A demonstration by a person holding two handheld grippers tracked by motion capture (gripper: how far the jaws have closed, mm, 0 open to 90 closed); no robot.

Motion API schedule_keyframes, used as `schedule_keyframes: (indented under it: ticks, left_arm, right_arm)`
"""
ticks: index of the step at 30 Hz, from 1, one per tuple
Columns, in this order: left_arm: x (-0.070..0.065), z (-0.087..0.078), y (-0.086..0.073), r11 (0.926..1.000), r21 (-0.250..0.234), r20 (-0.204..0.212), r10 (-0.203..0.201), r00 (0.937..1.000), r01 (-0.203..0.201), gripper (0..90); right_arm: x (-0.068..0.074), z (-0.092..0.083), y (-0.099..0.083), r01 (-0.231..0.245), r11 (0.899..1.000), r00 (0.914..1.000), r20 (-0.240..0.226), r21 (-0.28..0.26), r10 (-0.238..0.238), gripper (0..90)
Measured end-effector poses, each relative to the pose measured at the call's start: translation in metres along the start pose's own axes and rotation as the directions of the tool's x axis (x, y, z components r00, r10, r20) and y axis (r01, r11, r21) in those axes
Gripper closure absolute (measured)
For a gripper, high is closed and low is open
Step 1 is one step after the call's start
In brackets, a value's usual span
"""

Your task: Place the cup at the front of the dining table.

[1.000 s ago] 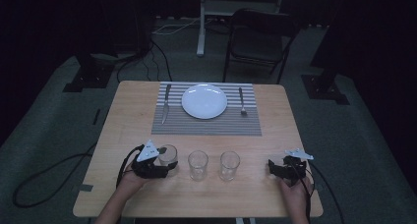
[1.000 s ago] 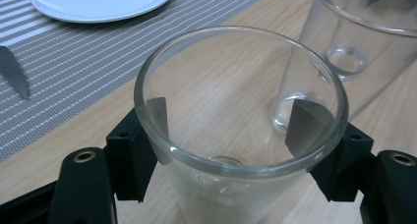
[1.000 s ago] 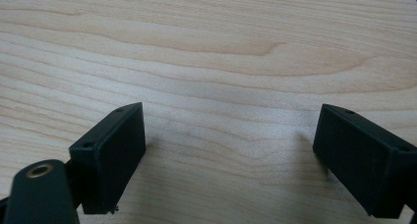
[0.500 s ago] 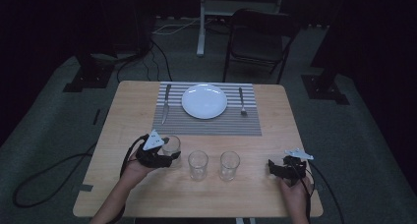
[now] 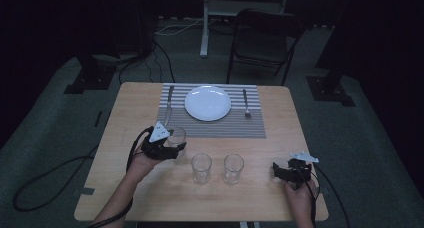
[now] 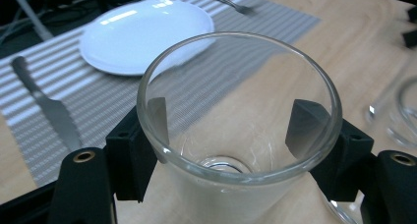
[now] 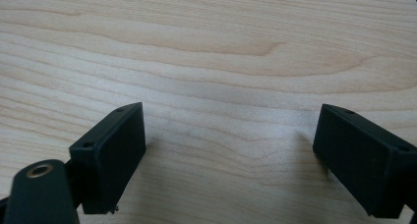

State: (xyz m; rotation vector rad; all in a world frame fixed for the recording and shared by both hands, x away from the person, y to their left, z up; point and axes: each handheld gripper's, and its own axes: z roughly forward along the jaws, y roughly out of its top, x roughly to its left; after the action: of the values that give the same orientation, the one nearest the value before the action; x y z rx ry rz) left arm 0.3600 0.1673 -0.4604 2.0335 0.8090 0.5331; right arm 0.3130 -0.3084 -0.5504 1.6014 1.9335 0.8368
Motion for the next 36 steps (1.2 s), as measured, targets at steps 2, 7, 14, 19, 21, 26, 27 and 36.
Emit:
schedule_keyframes:
  ticks: [2, 7, 14, 19, 21, 26, 27, 36]
  left_arm:
    - [0.008, 0.005, 0.006, 0.9996, -0.01, -0.033, -0.028, 0.9991, 0.028, 29.7]
    - [0.021, 0.014, 0.018, 0.9977, -0.028, -0.062, -0.063, 0.9961, 0.062, 29.7]
    - [0.033, 0.033, 0.032, 0.997, -0.022, -0.11, -0.076, 0.991, 0.074, 29.7]
    - [0.04, 0.047, 0.04, 0.9953, -0.024, -0.141, -0.096, 0.9853, 0.094, 29.6]
    - [0.041, 0.052, 0.043, 0.9957, -0.02, -0.162, -0.093, 0.9824, 0.091, 29.7]
    - [0.05, 0.068, 0.04, 0.9919, -0.017, -0.209, -0.126, 0.9698, 0.126, 29.7]
    - [0.052, 0.071, 0.039, 0.9913, -0.012, -0.218, -0.131, 0.9672, 0.131, 29.7]
    - [0.068, 0.095, 0.033, 0.9831, 0.011, -0.232, -0.175, 0.9569, 0.183, 29.7]
  right_arm:
    - [0.0, 0.0, 0.0, 0.0, 1.0, 1.0, 0.0, 0.0, 0.0, 12.2]
    - [0.0, 0.0, 0.0, 0.0, 1.0, 1.0, 0.0, 0.0, 0.0, 12.2]
    - [0.0, 0.0, 0.0, 0.0, 1.0, 1.0, 0.0, 0.0, 0.0, 12.2]
    - [0.0, 0.0, 0.0, 0.0, 1.0, 1.0, 0.0, 0.0, 0.0, 12.2]
    - [0.0, 0.0, 0.0, 0.0, 1.0, 1.0, 0.0, 0.0, 0.0, 12.2]
    - [0.0, 0.0, 0.0, 0.001, 1.0, 1.0, 0.0, 0.0, -0.001, 12.2]
    - [0.0, 0.0, 0.0, 0.001, 1.0, 1.0, 0.0, 0.0, -0.001, 12.2]
    - [0.0, 0.0, 0.0, 0.0, 1.0, 1.0, 0.0, 0.0, 0.0, 12.2]
